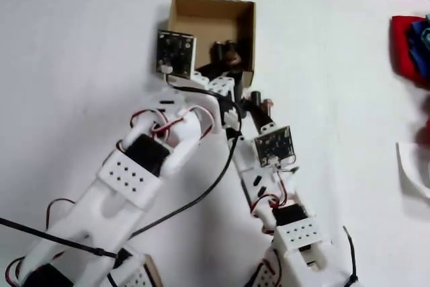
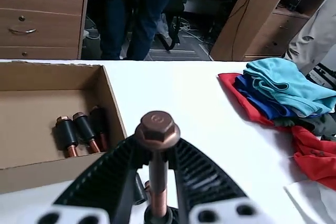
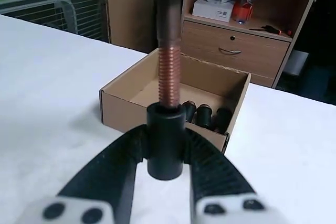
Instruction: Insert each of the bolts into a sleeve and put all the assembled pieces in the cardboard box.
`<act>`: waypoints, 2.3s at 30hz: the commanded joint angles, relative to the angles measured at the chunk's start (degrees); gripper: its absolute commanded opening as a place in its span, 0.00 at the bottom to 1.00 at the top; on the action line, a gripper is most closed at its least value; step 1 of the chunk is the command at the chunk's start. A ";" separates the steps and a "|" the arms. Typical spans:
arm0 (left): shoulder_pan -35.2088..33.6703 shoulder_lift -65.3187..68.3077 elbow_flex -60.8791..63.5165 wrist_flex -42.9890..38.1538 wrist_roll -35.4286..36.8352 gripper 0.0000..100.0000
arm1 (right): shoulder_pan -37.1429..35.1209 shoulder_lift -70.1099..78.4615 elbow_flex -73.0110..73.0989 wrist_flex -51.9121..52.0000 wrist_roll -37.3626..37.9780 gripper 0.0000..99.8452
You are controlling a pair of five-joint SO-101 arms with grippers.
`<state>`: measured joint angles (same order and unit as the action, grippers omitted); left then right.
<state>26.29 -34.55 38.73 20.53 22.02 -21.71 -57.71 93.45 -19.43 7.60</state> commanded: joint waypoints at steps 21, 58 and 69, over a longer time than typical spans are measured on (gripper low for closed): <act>2.90 -0.62 2.33 7.91 -3.34 0.15 | 0.13 -1.27 -0.26 -1.19 0.53 0.02; -35.69 -7.12 36.09 -12.75 -26.64 0.07 | 7.87 65.10 -114.37 63.96 -16.97 0.02; -36.84 -7.12 39.16 -17.93 -26.90 0.07 | 1.63 125.14 -179.60 72.13 -16.53 0.02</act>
<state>-10.11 -40.53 78.02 3.82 -4.44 -17.76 56.40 -68.40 50.81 -8.92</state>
